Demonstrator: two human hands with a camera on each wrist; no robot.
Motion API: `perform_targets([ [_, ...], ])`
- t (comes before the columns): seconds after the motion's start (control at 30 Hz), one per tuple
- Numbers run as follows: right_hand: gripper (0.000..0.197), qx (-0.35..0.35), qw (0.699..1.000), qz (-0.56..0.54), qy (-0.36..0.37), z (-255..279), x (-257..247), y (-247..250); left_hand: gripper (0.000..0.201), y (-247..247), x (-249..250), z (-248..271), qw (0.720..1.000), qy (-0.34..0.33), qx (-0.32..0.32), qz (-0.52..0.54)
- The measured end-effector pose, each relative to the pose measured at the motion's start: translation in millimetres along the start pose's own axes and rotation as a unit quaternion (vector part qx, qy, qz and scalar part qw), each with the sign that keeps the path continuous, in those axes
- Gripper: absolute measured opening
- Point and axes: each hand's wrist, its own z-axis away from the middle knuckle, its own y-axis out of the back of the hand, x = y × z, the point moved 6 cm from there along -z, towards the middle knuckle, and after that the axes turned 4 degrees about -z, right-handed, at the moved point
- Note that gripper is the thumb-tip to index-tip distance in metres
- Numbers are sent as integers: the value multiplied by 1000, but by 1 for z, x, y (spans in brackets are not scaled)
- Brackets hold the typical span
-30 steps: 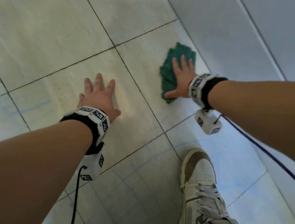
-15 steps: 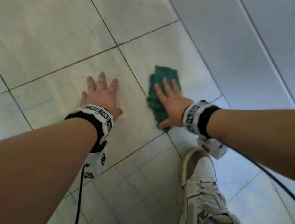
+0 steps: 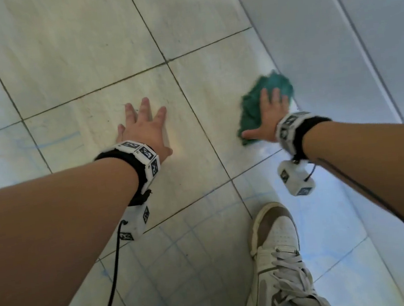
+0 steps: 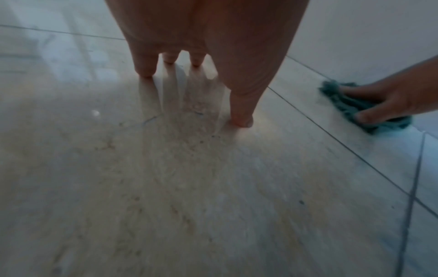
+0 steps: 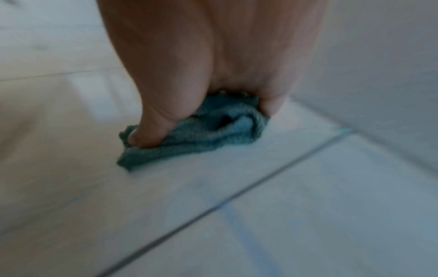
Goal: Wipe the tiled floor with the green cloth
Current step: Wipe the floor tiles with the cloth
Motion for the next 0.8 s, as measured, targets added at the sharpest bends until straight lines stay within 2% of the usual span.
perform_targets([
  [0.03, 134, -8, 1000, -4, -26, -2, 21, 1, 99, 0, 0, 0, 1000, 1, -1, 1],
  [0.1, 135, -26, 999, 0, -31, 0, 39, -8, 99, 0, 0, 0, 1000, 2, -3, 4],
  [0.23, 135, -38, 999, 0, -25, 18, 16, -29, 99, 0, 0, 0, 1000, 0, -4, 5],
  [0.33, 136, -45, 998, 24, 28, 31, -17, -33, 99, -1, -1, 1, 1000, -6, 4, 9],
  [0.47, 139, -63, 989, 33, 126, 48, -86, -39, 98, -2, -10, 8, 1000, -9, 1, 3],
  [0.8, 137, -60, 954, 125, 265, 83, -219, -51, 98, -13, -57, 39, 999, 22, 5, 23],
])
